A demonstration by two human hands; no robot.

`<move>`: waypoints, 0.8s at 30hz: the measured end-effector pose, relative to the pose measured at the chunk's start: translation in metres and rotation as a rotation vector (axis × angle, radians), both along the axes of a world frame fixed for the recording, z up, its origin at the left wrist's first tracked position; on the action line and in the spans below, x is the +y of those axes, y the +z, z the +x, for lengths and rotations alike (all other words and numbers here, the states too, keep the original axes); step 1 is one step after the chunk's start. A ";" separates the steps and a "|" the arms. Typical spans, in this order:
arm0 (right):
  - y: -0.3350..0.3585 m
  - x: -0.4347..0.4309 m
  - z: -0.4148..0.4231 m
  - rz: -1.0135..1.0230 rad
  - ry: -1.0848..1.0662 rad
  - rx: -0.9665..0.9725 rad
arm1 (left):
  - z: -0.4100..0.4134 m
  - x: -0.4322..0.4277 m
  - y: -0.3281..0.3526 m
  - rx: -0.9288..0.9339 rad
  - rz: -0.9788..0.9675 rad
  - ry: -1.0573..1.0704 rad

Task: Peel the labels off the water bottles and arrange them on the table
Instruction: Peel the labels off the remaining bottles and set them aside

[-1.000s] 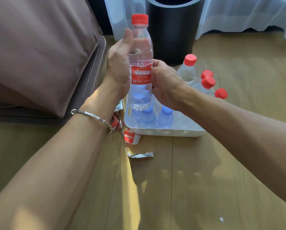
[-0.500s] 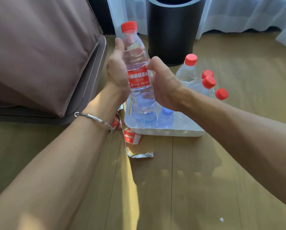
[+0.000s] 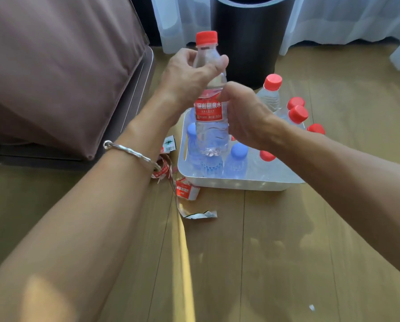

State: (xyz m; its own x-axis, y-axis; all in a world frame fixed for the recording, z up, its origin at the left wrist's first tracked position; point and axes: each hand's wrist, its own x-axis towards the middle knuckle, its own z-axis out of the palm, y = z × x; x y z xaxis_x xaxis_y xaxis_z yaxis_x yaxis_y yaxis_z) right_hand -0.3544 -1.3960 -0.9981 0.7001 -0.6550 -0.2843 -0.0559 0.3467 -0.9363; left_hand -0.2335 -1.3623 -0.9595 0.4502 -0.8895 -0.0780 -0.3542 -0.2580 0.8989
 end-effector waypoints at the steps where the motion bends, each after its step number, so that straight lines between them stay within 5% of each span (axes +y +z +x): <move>1: 0.000 0.001 0.000 -0.001 0.012 0.003 | 0.002 0.000 0.002 0.027 0.005 0.005; 7: 0.003 0.008 0.003 0.044 0.080 -0.008 | 0.003 0.007 0.004 0.030 -0.007 0.038; 24: 0.009 0.002 0.012 0.143 -0.202 -0.023 | -0.012 0.008 0.006 -0.281 0.024 -0.009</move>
